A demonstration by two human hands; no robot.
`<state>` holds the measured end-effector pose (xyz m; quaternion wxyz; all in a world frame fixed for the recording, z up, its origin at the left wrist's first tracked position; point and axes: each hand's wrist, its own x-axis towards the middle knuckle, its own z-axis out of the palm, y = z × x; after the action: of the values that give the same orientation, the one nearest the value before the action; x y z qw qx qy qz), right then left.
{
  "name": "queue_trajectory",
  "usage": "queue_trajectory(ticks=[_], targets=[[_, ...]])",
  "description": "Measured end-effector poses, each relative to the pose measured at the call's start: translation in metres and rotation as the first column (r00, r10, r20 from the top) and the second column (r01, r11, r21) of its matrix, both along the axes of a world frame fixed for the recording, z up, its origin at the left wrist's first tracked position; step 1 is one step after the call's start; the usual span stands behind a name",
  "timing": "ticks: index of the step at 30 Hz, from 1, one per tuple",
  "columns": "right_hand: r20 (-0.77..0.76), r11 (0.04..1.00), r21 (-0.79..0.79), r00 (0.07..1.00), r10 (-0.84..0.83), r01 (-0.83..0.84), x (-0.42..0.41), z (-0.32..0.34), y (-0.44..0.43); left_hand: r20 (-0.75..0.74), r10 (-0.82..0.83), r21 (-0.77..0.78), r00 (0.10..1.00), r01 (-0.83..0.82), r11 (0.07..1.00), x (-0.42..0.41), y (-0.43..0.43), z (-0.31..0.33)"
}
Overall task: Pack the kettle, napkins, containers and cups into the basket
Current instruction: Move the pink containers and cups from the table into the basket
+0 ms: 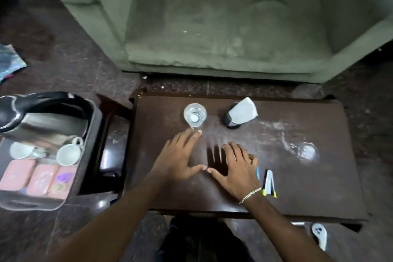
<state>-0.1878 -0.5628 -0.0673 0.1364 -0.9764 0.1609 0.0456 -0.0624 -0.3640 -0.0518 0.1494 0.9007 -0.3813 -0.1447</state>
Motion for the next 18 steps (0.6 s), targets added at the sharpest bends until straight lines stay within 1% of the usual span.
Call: queue_trajectory(ticks=[4, 7, 10, 13, 16, 18], targets=[[-0.068, 0.996, -0.011, 0.993, -0.094, 0.093, -0.048, -0.013, -0.055, -0.084, -0.109, 0.009, 0.990, 0.111, 0.994, -0.036, -0.072, -0.027], [-0.111, 0.989, -0.002, 0.983, -0.149, 0.149, -0.074, -0.024, -0.084, -0.224, -0.113, 0.070, 0.968, 0.132, 0.989, -0.060, -0.113, -0.045], [-0.146, 0.979, 0.007, 0.968, -0.202, 0.205, -0.093, -0.034, -0.103, -0.354, -0.048, 0.106, 0.934, 0.092, 0.990, -0.082, -0.149, -0.058], [-0.194, 0.968, 0.041, 0.952, -0.236, 0.248, -0.105, -0.044, -0.113, -0.452, 0.027, 0.150, 0.892, 0.046, 0.988, -0.099, -0.173, -0.070], [-0.270, 0.949, 0.092, 0.924, -0.269, 0.303, -0.110, -0.053, -0.121, -0.483, 0.113, 0.159, 0.868, -0.039, 0.986, -0.113, -0.190, -0.076], [-0.315, 0.923, 0.152, 0.902, -0.295, 0.354, -0.113, -0.058, -0.124, -0.472, 0.188, 0.189, 0.861, -0.110, 0.976, -0.122, -0.203, -0.077]])
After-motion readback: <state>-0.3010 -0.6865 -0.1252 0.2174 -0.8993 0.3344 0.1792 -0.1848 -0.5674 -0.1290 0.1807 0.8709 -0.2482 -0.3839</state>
